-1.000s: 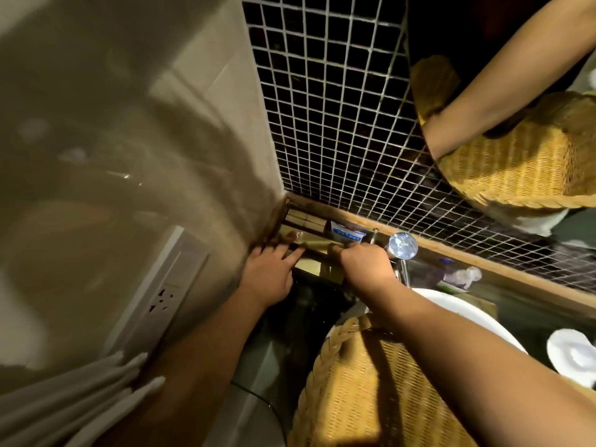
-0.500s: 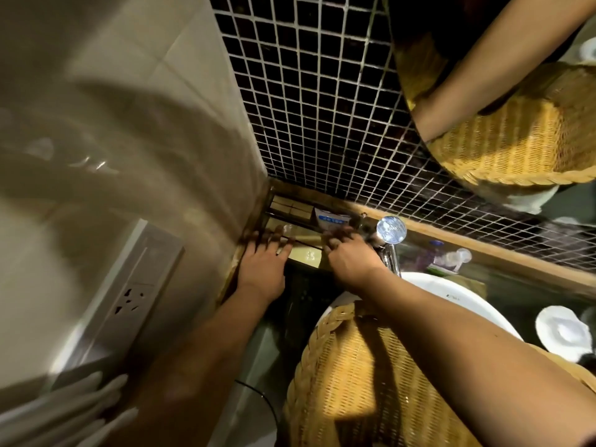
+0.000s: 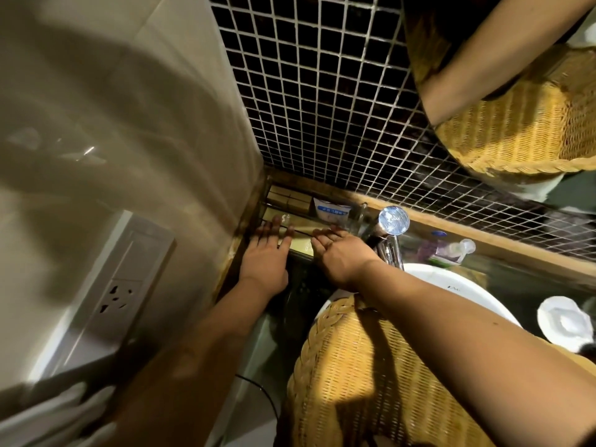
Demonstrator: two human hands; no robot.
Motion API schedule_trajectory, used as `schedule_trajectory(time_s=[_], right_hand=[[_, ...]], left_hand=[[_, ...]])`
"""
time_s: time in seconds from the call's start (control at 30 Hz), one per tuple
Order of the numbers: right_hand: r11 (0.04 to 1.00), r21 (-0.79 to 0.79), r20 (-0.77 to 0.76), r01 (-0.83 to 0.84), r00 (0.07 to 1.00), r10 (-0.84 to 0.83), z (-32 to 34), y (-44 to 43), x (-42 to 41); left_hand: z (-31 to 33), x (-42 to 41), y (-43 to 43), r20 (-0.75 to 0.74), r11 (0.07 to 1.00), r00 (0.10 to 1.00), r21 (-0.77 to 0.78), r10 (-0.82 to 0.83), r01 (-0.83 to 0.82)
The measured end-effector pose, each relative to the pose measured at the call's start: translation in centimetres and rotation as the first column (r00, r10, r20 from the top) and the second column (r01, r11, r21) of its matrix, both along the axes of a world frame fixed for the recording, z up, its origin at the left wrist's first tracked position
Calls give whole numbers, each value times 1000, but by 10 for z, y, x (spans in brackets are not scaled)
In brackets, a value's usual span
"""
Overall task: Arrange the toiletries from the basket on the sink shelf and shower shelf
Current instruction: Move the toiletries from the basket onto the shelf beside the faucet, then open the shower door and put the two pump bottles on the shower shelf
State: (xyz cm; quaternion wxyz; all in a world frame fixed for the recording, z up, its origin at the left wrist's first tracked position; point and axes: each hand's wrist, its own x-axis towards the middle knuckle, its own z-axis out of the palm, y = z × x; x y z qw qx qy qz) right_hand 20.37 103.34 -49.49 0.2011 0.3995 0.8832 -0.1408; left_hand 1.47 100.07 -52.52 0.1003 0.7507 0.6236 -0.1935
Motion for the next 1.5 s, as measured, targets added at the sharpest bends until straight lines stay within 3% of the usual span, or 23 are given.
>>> schedule_trajectory(time_s=[0.3, 0.47, 0.7, 0.87, 1.03, 1.33, 1.43, 1.5], right_hand=[[999, -41, -20, 23, 1000, -24, -4, 4, 3], [999, -41, 83, -4, 996, 8, 1, 0, 0], [982, -108, 58, 153, 987, -147, 52, -5, -3], [979, -72, -85, 190, 977, -196, 113, -25, 20], [972, 144, -65, 185, 982, -177, 158, -57, 68], [906, 286, -16, 313, 947, -322, 231, -132, 181], [840, 302, -23, 451, 884, -467, 259, -170, 222], [773, 342, -57, 535, 832, -551, 277, -201, 248]], left_hand=[[0, 4, 0, -50, 1000, 999, 5, -10, 10], [12, 9, 0, -119, 1000, 992, -5, -31, 31], [60, 17, -8, -58, 999, 997, -6, 46, -47], [111, 30, -24, -25, 991, 992, 53, 126, -125], [163, 60, -41, 6, 982, 995, 158, 103, -102], [245, 135, -70, -29, 904, 978, 378, -206, 201], [270, 180, -82, -46, 857, 929, 371, -367, 357], [287, 219, -92, -79, 772, 852, 386, -518, 506]])
